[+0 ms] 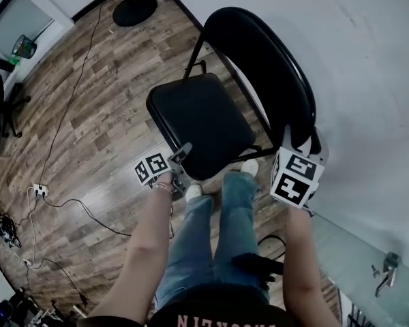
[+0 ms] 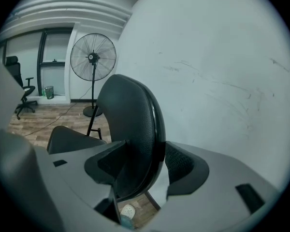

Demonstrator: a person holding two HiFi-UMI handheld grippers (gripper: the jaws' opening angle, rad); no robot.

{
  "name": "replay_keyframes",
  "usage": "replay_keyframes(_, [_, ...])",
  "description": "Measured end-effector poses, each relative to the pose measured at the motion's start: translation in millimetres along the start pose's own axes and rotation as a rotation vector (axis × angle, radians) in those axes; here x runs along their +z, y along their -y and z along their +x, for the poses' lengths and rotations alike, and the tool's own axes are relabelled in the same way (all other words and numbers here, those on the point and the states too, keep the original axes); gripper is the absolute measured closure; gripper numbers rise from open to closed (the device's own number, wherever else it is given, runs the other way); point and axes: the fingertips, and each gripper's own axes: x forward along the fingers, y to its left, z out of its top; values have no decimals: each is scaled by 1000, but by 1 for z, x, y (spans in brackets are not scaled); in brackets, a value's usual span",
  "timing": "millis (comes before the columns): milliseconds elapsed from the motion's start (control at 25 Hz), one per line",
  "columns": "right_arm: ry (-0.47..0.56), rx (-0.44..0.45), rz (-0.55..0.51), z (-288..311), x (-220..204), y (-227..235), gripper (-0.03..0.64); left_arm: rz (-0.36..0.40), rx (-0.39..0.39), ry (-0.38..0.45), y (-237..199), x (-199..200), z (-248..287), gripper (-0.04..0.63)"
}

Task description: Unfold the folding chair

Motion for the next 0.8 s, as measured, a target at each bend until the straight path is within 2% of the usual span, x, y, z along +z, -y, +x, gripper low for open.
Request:
replay_keyframes(160, [-1, -34, -28, 3, -7, -2, 376, -12, -4, 17, -15, -1, -2, 294])
replay_keyframes(800, [-31, -89, 14, 45, -20, 21, 368, -1, 32, -32, -49, -2, 9, 319])
